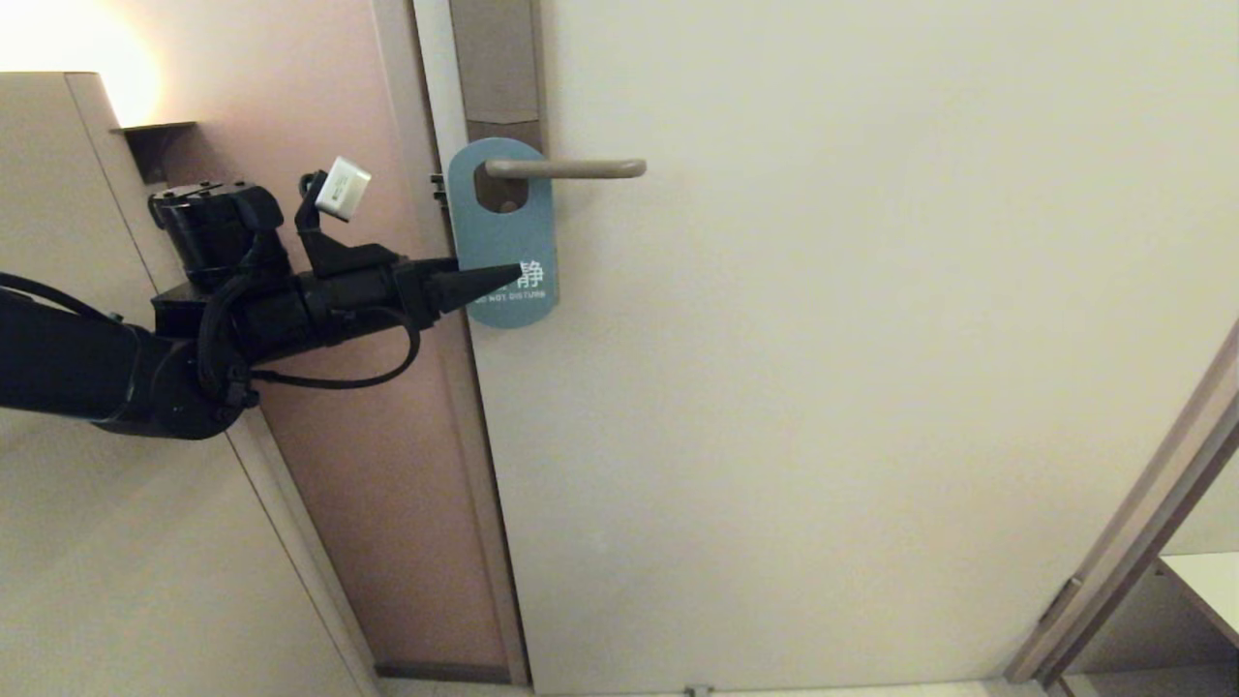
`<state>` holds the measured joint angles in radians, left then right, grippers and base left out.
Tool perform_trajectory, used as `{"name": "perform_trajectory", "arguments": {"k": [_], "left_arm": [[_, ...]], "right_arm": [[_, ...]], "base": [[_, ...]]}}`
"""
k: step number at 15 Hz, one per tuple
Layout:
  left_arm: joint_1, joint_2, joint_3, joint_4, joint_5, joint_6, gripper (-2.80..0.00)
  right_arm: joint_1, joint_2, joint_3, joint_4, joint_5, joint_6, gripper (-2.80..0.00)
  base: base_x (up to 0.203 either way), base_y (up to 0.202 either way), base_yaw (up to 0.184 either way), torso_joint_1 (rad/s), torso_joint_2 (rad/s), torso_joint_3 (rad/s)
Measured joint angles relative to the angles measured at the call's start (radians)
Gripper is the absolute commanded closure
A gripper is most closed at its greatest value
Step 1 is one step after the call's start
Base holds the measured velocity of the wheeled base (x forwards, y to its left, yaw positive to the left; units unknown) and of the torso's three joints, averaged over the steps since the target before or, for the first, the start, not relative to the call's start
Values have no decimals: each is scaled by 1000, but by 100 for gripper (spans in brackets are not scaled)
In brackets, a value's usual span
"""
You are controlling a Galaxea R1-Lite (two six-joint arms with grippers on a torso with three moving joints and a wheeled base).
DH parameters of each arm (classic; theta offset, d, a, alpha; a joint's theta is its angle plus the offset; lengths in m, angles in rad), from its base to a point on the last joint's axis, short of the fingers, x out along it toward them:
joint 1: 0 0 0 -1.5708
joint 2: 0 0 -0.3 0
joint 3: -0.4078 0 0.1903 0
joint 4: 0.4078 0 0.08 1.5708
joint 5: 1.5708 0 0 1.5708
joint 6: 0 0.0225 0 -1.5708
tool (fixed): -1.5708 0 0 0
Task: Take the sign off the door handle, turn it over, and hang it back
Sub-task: Take down the sign
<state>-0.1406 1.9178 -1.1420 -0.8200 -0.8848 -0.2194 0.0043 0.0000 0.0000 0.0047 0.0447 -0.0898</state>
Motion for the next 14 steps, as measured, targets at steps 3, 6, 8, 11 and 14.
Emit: {"name": "perform_trajectory", "arguments": {"k": [3,6,8,11,14], "left_arm": [[-19,12,-25,-1,-16,0,-280],[-35,31,-58,0,-21,0,-280],[-40,41,-68,0,-23,0,-280],[-45,56,-72,0,-23,0,-280],[-54,71,-85,-5,-23,1,-280]], "right_arm": [[0,0,0,0,0,0,0],[0,0,0,0,0,0,0],[0,0,0,0,0,0,0],[0,0,0,0,1,0,0],[0,0,0,0,0,0,0]], "base": [[0,0,0,0,0,0],[0,0,0,0,0,0],[0,0,0,0,0,0],[0,0,0,0,0,0],[0,0,0,0,0,0]]}}
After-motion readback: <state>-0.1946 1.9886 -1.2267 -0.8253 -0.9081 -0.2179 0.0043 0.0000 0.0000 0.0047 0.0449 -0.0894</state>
